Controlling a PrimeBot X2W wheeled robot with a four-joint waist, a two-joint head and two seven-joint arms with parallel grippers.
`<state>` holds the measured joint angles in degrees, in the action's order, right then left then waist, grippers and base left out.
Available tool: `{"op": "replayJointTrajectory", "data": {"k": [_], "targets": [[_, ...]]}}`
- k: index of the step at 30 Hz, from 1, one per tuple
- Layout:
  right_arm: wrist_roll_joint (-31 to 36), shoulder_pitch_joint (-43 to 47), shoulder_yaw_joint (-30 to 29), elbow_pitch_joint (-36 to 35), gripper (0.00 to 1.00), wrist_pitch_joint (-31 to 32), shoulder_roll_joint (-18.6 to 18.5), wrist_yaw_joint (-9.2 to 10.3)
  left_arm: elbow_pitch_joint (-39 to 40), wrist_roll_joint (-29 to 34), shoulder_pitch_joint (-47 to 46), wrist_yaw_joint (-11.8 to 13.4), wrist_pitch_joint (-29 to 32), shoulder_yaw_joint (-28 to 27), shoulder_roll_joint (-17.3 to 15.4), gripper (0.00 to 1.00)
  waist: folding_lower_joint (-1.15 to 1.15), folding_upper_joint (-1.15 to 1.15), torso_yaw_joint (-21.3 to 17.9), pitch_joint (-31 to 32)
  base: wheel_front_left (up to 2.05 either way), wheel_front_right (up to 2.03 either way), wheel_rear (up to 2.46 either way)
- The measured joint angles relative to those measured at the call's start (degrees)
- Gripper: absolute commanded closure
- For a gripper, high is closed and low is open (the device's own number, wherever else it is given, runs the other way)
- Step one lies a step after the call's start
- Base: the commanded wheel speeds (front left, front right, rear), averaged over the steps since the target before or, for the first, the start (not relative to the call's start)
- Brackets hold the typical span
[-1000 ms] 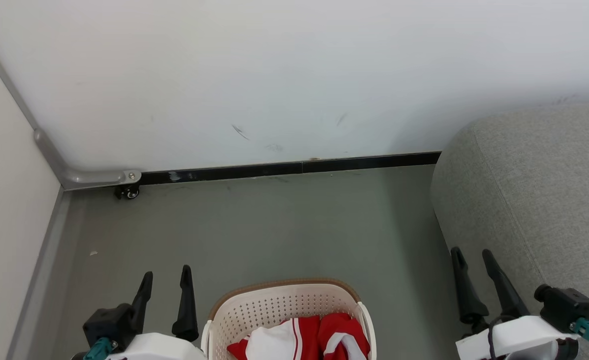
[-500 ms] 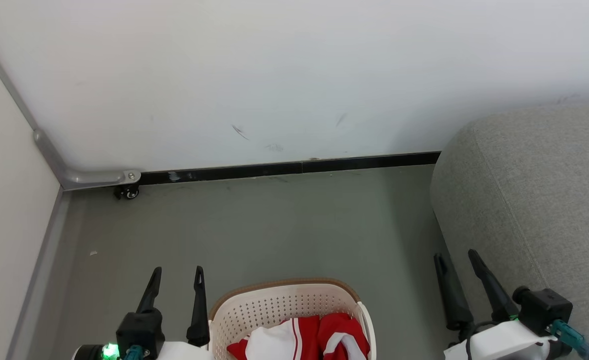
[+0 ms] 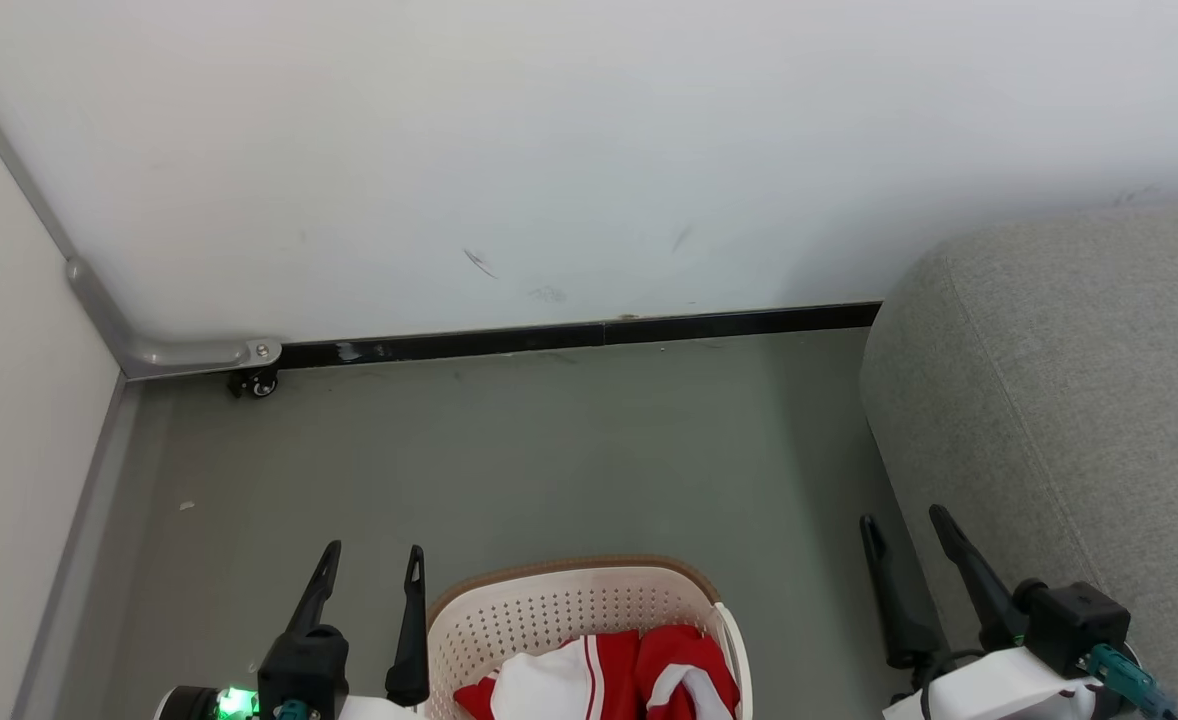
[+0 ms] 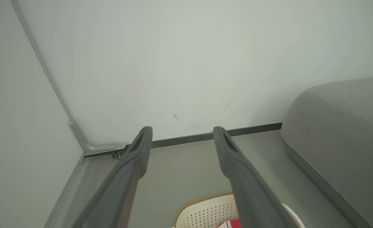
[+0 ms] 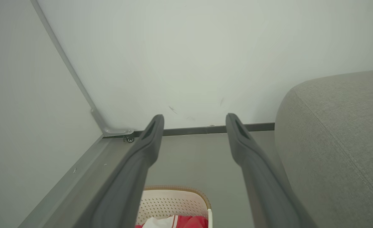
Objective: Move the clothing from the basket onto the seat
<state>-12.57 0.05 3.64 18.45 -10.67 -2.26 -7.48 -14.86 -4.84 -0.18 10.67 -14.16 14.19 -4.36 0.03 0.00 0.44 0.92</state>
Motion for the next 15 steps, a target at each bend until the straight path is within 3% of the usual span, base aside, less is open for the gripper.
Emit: {"op": "replayJointTrajectory", "data": {"k": [15], "targets": [[-0.68, -0.03, -0.05, 0.45, 0.0, 0.0, 0.0, 0.0, -0.14, -0.07, -0.14, 0.43, 0.0, -0.23, 0.33, 0.0, -0.01, 0.0, 0.06, -0.06, 0.0, 0.0, 0.0]]}}
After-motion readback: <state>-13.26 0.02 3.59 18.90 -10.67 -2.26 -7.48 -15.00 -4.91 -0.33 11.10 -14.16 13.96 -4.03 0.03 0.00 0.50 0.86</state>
